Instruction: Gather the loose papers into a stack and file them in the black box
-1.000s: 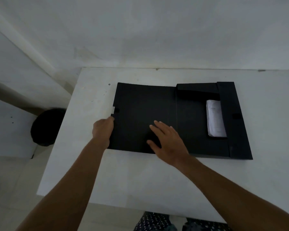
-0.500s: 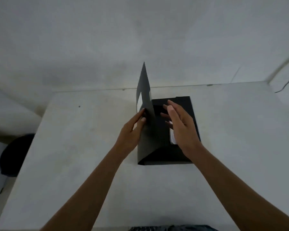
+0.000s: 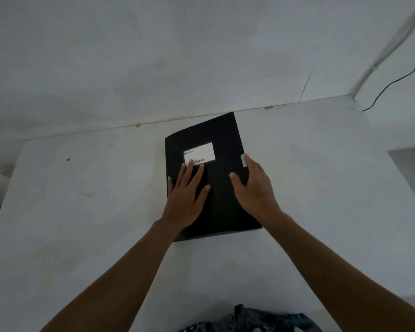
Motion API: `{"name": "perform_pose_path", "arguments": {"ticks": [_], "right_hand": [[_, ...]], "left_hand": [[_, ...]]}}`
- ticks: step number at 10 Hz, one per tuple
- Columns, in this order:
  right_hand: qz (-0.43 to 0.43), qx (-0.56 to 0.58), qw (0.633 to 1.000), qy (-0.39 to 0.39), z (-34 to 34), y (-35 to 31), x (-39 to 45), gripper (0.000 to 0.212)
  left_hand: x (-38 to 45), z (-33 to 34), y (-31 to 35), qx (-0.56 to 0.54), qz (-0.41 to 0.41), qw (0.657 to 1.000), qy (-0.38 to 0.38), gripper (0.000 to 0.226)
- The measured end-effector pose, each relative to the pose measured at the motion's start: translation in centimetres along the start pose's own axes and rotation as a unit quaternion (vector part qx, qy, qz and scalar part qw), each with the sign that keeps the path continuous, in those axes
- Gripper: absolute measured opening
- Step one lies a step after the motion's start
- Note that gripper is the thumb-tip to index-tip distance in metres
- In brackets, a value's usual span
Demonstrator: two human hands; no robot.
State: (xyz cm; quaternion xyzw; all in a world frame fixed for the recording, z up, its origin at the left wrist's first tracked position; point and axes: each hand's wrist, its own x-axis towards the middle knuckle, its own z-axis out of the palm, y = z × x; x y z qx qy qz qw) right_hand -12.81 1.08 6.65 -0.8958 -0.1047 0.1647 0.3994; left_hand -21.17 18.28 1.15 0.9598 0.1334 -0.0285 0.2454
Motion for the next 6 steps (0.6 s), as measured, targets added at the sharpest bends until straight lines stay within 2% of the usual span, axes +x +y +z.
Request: {"name": "perform_pose_path", "arguments": {"ticks": [1,3,5,6], "right_hand": [[0.006,-0.04,0.999,0.007,2.1,2.5,0.5,0.067],[-0.022,-0.115,0.993,0.006,5.4,6.1,1.1,0.07],[-0.019,-0.15,0.988,0.019,5.7,6.4,1.0,0.069],[-0.045,-0.167,0.984,0.046,5.0,5.6,1.2,0.068]], "left_hand": [[0.4,1.9,-0.2,0.043,-0.005,0.999,0.011,0.067],[0.4,4.3,-0.8,0.107,-0.004,0.994,0.034,0.063],[0.4,4.3,-0.7,0.127,-0.005,0.992,0.027,0.062],[0.9,2.7,-0.4,0.113,0.015,0.992,0.05,0.061]]}}
